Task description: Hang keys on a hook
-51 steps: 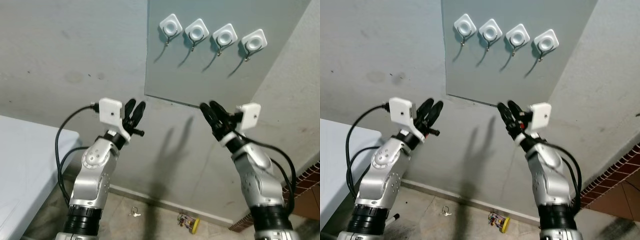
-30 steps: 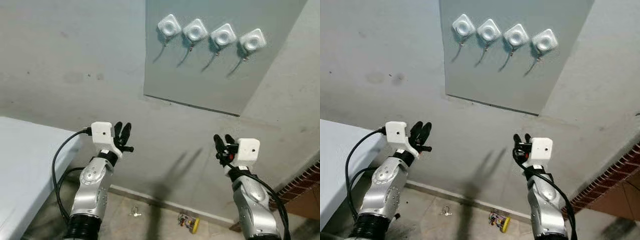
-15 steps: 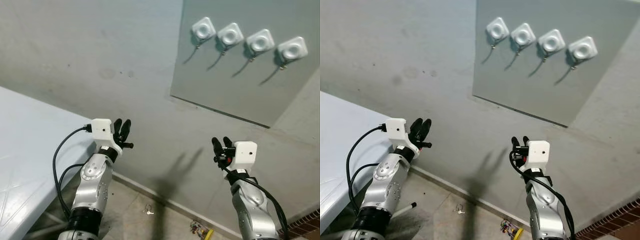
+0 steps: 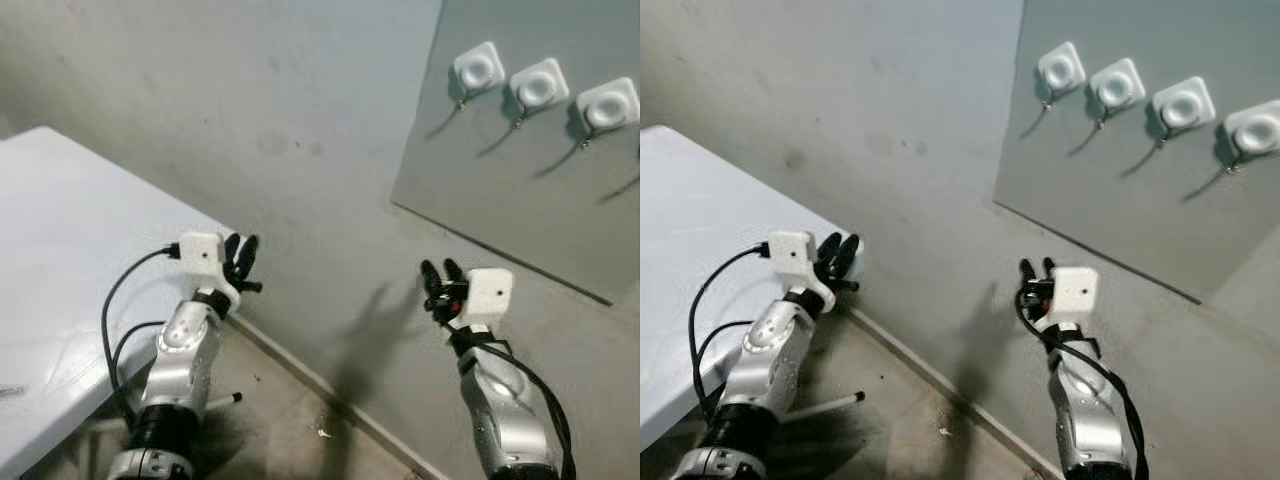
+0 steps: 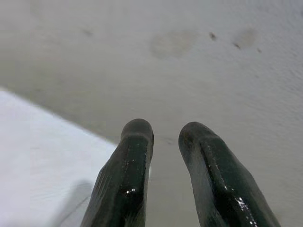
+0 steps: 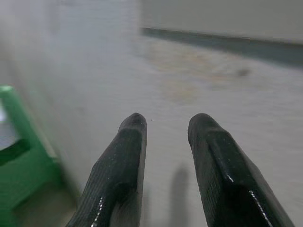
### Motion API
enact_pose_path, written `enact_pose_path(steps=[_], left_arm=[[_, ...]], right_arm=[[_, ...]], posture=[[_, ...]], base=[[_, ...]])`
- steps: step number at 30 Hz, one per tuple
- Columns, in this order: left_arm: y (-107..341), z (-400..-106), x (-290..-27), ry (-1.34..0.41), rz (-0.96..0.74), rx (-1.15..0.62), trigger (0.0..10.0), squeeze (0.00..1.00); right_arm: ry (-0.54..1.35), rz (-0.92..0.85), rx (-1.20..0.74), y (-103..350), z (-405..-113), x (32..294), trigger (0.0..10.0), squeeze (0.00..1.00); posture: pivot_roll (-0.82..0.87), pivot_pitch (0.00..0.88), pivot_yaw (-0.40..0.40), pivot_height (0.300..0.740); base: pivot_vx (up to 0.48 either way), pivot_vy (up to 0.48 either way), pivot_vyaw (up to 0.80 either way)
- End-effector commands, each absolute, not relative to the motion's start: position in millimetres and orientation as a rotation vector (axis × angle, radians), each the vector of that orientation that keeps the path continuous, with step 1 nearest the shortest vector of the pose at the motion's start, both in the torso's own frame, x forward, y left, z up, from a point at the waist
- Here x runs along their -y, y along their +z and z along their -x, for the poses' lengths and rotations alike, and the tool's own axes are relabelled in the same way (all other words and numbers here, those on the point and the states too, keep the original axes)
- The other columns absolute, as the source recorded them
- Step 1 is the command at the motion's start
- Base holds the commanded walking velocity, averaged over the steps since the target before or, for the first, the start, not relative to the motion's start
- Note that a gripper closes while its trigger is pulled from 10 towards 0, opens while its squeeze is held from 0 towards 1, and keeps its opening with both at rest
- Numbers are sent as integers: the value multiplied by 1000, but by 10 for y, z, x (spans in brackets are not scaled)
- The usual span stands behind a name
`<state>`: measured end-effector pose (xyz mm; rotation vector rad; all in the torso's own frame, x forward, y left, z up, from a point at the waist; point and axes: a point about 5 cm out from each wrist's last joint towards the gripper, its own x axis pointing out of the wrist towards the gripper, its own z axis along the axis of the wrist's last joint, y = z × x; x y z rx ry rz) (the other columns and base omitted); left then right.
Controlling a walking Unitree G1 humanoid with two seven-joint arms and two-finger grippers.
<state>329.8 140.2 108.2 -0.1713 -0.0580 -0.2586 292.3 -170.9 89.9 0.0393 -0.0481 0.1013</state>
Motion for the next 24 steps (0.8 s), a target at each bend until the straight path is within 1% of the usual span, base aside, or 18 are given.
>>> enact_pose_path(steps=[1,8,24], left_arm=[[1115,-3304,-1377,-281,159,69,10000,0],[1111,-3266,-1466,-253,167,83,10000,0],[1086,-3202,-1497,-241,170,86,10000,0]], right_arm=[[87,-42,48,899,-2922,1754,10000,0],[99,-40,49,914,-2928,1765,10000,0],[130,-27,52,946,-2968,1754,10000,0]], posture=[[-102,0,-19,740],[-80,0,-34,740],[-64,0,-43,740]], base=[[0,0,800],[0,0,800],[0,0,800]])
